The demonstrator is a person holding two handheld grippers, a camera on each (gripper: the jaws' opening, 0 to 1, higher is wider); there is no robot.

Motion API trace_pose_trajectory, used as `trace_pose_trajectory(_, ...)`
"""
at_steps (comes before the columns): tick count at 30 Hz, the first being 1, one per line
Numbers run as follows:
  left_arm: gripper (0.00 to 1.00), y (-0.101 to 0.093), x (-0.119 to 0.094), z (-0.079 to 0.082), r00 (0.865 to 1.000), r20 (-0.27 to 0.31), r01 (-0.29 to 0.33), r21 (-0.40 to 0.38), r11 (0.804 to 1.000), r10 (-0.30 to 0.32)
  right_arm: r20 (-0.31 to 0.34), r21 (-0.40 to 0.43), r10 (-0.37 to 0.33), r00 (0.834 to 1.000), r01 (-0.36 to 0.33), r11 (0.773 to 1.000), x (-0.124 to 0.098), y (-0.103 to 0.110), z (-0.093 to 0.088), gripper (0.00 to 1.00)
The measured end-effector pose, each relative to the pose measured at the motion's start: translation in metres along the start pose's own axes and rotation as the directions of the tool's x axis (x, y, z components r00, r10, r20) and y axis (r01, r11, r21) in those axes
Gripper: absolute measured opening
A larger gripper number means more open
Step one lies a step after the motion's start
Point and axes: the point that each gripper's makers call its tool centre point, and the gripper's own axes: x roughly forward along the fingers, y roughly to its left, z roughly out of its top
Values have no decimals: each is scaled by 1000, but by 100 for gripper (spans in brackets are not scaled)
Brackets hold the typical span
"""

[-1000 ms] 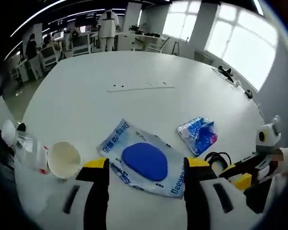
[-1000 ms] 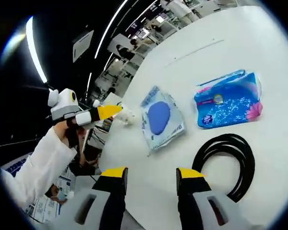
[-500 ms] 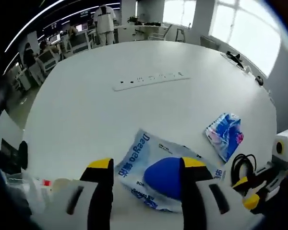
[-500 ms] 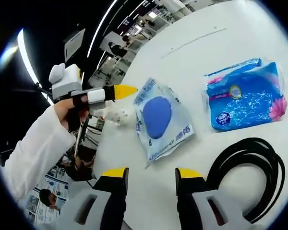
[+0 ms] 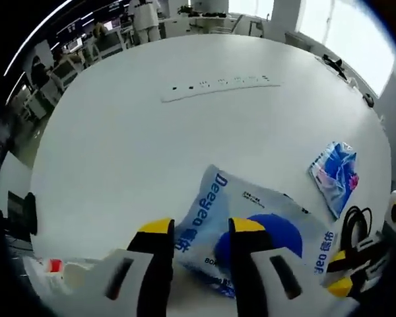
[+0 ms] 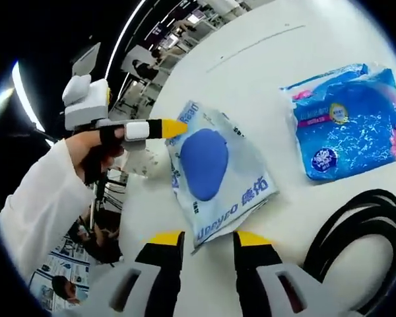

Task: Arrange the tabletop items into an orderly group along one side of the table until the central work area is clear of visible clutter.

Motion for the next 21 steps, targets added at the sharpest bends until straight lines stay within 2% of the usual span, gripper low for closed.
trace_pose_trajectory(4, 8, 4, -1, 2, 1000, 17, -10, -15, 1000, 10, -9, -17, -21, 1000, 20, 1000, 2, -4, -2, 21)
trace_pose_trajectory(5, 4, 4, -2, 2, 1000, 15, -9, -13, 1000, 9, -10, 14, 2, 1000, -2, 1000, 3, -2, -3, 19)
trace_pose_trajectory(6, 3, 2, -3, 0, 1000, 8, -6, -32, 999, 6, -11, 31, 16, 1000, -15, 999, 3, 0, -3, 8)
trace_pose_trajectory(7, 1, 2, -4, -1, 1000, 5, -4, -44, 999, 4, -22, 86, 55, 998, -53, 995, 0, 4, -5, 2)
trace_pose_trajectory(11, 0, -1, -11, -6, 1000, -10, -7, -67, 998, 6, 13, 45, 16, 1000, -16, 999, -8, -5, 0, 0)
trace_pose_trajectory(13, 0, -2, -17, -7, 1000, -4, -11, -90, 996, 11, 26, 58, 12, 1000, -13, 998, -13, -6, 4, 0)
trace_pose_trajectory(18, 0, -7, -44, 8, 996, 88, 16, -139, 990, -3, 63, 49, 33, 997, -36, 998, -30, -2, 17, 0)
trace_pose_trajectory(19, 0, -7, -51, 10, 994, 107, 16, -143, 990, -1, 71, 58, 38, 997, -42, 997, -32, -1, 19, 0)
trace_pose_trajectory(20, 0, -7, -61, 12, 992, 129, 10, -154, 988, 10, 91, 130, 92, 992, -104, 986, -39, 8, 25, 0)
trace_pose_trajectory(21, 0, -6, -67, 13, 989, 146, 8, -170, 985, 17, 99, 134, 98, 990, -111, 985, -41, 9, 26, 0)
